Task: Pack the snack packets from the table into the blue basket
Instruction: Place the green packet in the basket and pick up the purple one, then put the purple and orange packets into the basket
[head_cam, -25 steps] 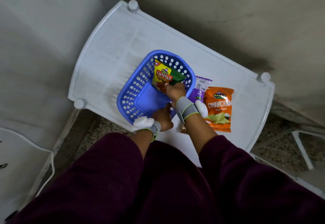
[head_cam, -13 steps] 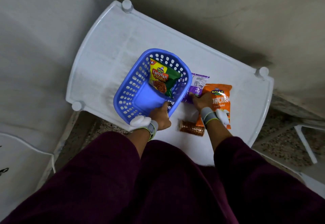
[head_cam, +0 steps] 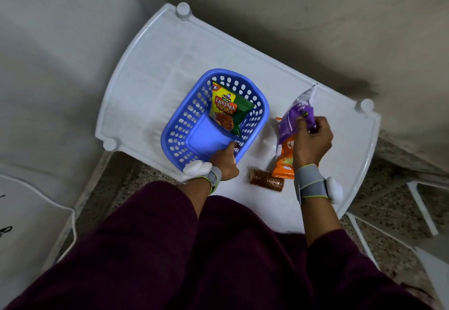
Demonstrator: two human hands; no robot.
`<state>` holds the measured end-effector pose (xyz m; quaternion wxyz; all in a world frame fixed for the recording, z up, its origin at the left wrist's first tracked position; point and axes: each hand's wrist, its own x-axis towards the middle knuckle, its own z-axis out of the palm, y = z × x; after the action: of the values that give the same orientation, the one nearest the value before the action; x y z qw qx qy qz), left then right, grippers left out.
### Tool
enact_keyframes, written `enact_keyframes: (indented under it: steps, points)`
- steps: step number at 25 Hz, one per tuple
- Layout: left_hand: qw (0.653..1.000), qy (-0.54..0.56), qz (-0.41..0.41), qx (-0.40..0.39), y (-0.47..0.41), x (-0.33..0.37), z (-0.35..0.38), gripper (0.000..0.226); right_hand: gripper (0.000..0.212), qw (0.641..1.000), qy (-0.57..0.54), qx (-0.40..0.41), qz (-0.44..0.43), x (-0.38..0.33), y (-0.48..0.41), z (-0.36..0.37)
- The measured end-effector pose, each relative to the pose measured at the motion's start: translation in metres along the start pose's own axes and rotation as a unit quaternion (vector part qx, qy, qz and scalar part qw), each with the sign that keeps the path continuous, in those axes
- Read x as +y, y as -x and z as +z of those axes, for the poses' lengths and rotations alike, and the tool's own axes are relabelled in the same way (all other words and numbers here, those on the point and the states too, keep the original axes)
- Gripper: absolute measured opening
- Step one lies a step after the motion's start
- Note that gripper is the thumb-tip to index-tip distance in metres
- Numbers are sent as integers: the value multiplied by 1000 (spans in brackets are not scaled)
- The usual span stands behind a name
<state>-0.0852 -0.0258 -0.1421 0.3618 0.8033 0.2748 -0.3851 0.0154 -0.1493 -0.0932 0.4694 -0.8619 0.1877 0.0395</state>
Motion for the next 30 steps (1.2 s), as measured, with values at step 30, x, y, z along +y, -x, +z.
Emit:
enact_keyframes:
  steps: [30]
  points:
    - [1000, -2, -25, 3, -5, -1, 5, 68, 40, 963, 241, -42, -114, 63, -37, 35]
